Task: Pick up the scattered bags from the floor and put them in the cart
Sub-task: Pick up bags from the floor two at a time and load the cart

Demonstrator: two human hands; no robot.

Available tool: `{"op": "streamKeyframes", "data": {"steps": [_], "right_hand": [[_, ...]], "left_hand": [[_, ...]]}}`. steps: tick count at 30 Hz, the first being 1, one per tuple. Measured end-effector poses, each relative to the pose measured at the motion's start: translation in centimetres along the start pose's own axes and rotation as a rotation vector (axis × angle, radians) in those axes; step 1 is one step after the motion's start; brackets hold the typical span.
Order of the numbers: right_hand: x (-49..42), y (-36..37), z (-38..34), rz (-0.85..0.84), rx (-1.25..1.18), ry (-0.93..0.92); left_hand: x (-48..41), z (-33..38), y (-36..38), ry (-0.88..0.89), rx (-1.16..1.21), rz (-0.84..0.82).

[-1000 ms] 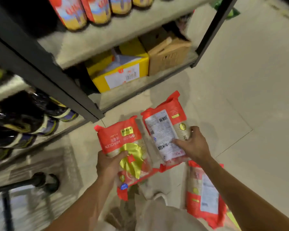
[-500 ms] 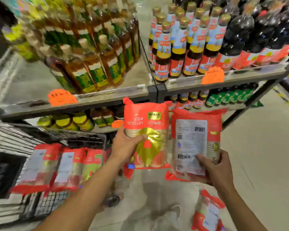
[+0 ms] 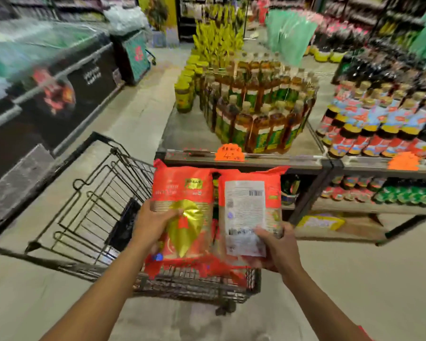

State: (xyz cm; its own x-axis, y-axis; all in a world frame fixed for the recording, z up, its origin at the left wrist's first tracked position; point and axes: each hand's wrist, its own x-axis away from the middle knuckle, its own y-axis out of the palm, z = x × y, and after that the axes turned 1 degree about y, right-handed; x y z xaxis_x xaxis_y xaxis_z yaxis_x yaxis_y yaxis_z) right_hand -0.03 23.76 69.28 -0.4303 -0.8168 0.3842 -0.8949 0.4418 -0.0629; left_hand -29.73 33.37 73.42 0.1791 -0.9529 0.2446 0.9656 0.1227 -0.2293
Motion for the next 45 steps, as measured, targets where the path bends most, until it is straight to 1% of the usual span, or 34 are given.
{"op": "streamKeyframes", "data": {"steps": [3,6,10,13,15,18,23,25,27,30,33,34,35,36,38,40,42,43,45], "right_hand": [[-0.3,3.1,1.1,0.037,0.028,0.024],[-1.5,5.2,3.0,0.061,0.071,0.083],[-5.7,7.1,7.1,0.072,0.073,0.152],[-10.1,7.8,11.4,0.048,0.072,0.245],[-13.2,7.9,14.6,0.063,0.07,0.326],[-16.4,8.4,18.7,0.109,0.053,0.428],[-20.1,8.7,23.2,0.201,0.081,0.492],[-21.4,9.0,24.6,0.201,0.082,0.507],[-22.2,9.2,25.3,0.172,0.12,0.516],[-23.4,9.1,25.8,0.173,0.15,0.503],[-23.4,10.0,24.4,0.152,0.196,0.476],[-22.9,10.6,23.4,0.173,0.226,0.459],[-22.2,11.1,22.1,0.226,0.315,0.434],[-21.4,11.7,20.7,0.273,0.474,0.392],[-19.7,12.9,17.8,0.302,0.757,0.264],[-17.7,14.2,14.6,0.283,0.923,0.128],[-15.4,15.5,10.9,0.27,1.094,0.023],[-14.0,16.0,8.9,0.272,1.156,-0.03],[-10.9,16.6,5.2,0.339,1.214,-0.147]], "left_hand": [[-2.4,-2.3,-1.9,-0.082,0.004,-0.021],[-5.3,-5.4,-1.9,-0.135,-0.067,-0.033],[-10.1,-9.1,0.9,-0.22,-0.121,-0.059],[-15.1,-14.5,3.7,-0.283,-0.194,-0.118],[-18.1,-17.6,5.8,-0.342,-0.237,-0.144],[-21.0,-20.2,9.3,-0.372,-0.293,-0.173],[-25.9,-26.7,13.5,-0.398,-0.416,-0.256],[-27.5,-29.0,14.6,-0.426,-0.439,-0.278],[-28.2,-30.0,15.3,-0.44,-0.442,-0.264],[-28.7,-30.6,15.9,-0.405,-0.506,-0.284],[-27.7,-28.5,15.9,-0.328,-0.635,-0.349],[-27.3,-27.6,15.7,-0.306,-0.685,-0.383],[-26.9,-26.5,15.4,-0.27,-0.744,-0.425],[-26.4,-24.8,14.9,-0.212,-0.801,-0.471],[-25.4,-21.2,13.7,-0.048,-0.889,-0.552],[-24.2,-16.8,12.2,0.185,-1.013,-0.634],[-23.0,-12.2,10.7,0.525,-1.163,-0.673],[-22.3,-10.0,10.1,0.708,-1.197,-0.668],[-20.7,-5.9,8.9,0.971,-1.192,-0.66]]}}
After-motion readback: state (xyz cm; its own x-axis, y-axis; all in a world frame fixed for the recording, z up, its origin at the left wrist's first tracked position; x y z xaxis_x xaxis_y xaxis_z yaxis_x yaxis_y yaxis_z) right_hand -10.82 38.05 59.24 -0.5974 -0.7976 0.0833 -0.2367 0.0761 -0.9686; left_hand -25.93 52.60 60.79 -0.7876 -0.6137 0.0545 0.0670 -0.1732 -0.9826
